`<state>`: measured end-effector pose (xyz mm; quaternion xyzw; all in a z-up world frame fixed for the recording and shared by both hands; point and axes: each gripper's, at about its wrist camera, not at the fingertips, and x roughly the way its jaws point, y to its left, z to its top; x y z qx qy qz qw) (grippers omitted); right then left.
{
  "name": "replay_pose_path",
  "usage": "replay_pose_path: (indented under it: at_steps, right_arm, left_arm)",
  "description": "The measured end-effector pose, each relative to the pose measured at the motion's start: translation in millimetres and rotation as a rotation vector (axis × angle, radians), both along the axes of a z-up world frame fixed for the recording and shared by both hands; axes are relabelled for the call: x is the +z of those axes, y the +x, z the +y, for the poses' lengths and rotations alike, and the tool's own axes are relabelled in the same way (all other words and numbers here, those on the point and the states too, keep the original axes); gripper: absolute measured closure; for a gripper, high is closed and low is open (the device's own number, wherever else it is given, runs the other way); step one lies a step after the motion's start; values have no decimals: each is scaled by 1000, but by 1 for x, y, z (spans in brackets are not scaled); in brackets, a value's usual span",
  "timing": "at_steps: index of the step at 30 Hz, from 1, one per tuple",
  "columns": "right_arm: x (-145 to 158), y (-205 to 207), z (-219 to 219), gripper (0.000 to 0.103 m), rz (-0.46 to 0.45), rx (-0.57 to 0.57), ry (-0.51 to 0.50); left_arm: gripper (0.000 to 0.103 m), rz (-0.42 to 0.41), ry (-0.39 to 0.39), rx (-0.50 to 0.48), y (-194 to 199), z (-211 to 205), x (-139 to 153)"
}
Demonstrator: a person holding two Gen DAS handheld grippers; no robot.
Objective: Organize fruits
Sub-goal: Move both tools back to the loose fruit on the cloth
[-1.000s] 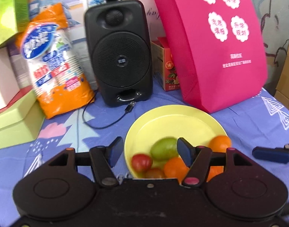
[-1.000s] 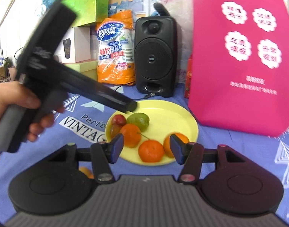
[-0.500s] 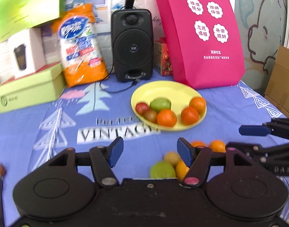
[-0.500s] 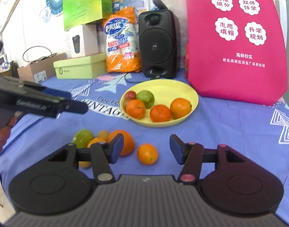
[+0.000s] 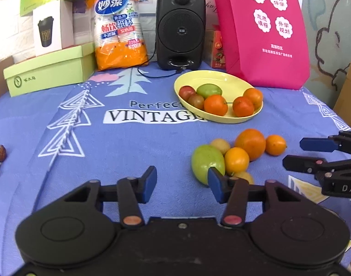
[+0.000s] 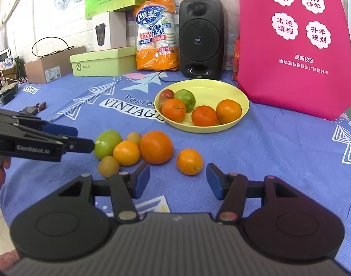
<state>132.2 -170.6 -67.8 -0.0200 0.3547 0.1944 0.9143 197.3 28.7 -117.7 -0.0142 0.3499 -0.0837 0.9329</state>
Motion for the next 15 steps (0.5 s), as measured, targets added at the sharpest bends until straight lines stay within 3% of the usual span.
replay_pose_path:
  at_steps: [4,8,15]
  right_arm:
    - [-2,2,-1,47,8,-2,-1]
    - [-4,4,-3,46,11,-7,1]
    - [-6,6,-3,46,18,-5,1]
  left_arm:
    - [53,6,0,-25,2,-6,-1]
    - [53,36,-49,-53,5,-8,-4]
    - [52,58,-62,-37,18,-12,-16]
